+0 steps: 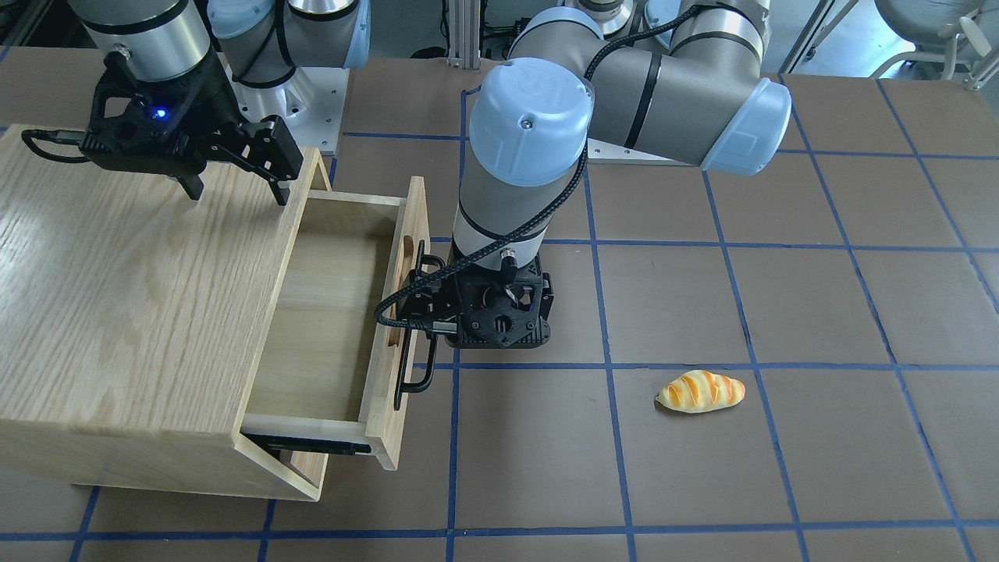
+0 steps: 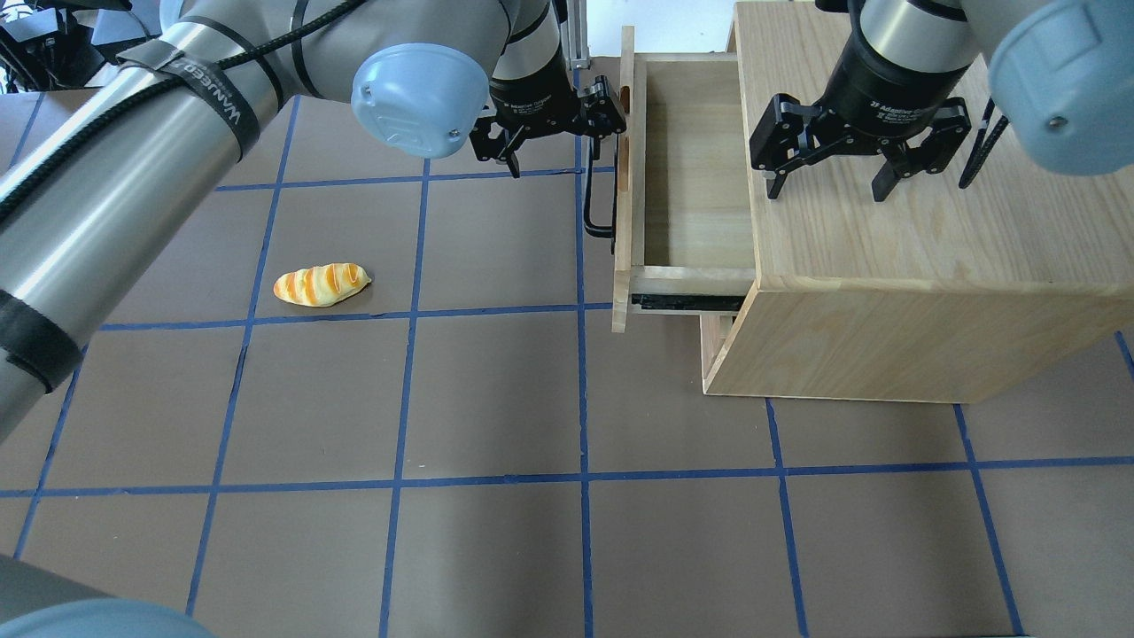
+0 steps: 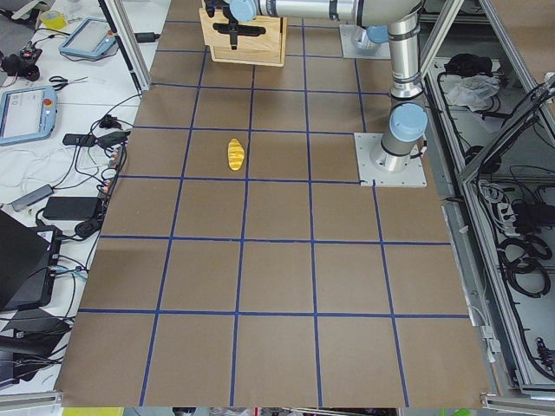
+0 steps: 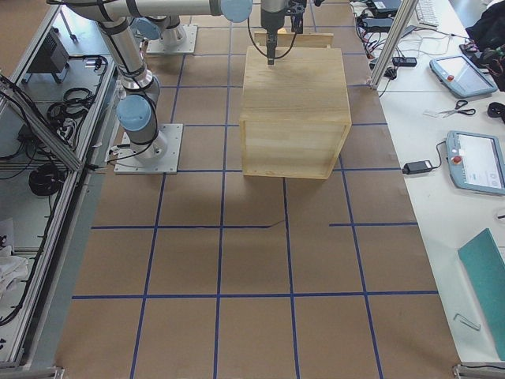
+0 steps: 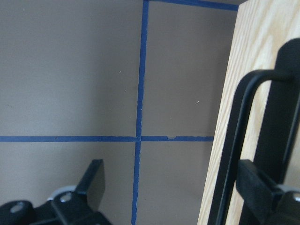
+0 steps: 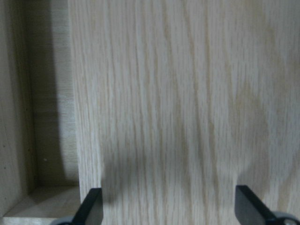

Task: Open upper drawer
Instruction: 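Keep pulling the drawer handle outward with the left gripper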

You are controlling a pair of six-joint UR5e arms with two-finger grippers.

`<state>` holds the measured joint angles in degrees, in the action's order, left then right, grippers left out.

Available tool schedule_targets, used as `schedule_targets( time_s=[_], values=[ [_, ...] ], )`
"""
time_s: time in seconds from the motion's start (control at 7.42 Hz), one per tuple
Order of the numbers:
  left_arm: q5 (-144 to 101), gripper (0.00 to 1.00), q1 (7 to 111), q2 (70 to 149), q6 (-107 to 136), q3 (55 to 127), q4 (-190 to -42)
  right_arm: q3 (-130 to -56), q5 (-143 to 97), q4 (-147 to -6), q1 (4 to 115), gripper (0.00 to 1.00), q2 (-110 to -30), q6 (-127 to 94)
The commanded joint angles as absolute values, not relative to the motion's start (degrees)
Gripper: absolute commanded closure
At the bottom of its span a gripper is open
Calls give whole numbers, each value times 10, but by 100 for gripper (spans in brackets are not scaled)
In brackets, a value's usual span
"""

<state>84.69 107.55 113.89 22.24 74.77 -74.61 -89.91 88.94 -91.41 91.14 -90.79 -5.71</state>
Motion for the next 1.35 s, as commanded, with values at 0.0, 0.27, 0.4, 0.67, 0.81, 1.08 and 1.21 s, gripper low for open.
schedule_targets(
  time_s=[0.0,0.27,0.4,0.67,0.81,1.08,1.21],
  values=[
    [851,0,1075,1134,221,749,-748,-899,889,-914,911,0,-908,-57],
    [861,0,1073,1135,216,749,-749,-899,889,-914,911,0,-908,-57],
    [862,0,1072,1134,209,749,-750,-899,889,-914,911,0,-908,-57],
    [862,0,1072,1130,209,749,-751,-899,889,-914,911,0,-908,-57],
    [862,0,1072,1129,209,749,-752,-899,889,-914,911,0,-908,-57],
    [863,0,1071,1131,208,750,-752,-899,889,-914,911,0,-908,-57],
    [863,0,1071,1129,207,749,-752,-899,889,-914,911,0,-908,-57]
  ],
)
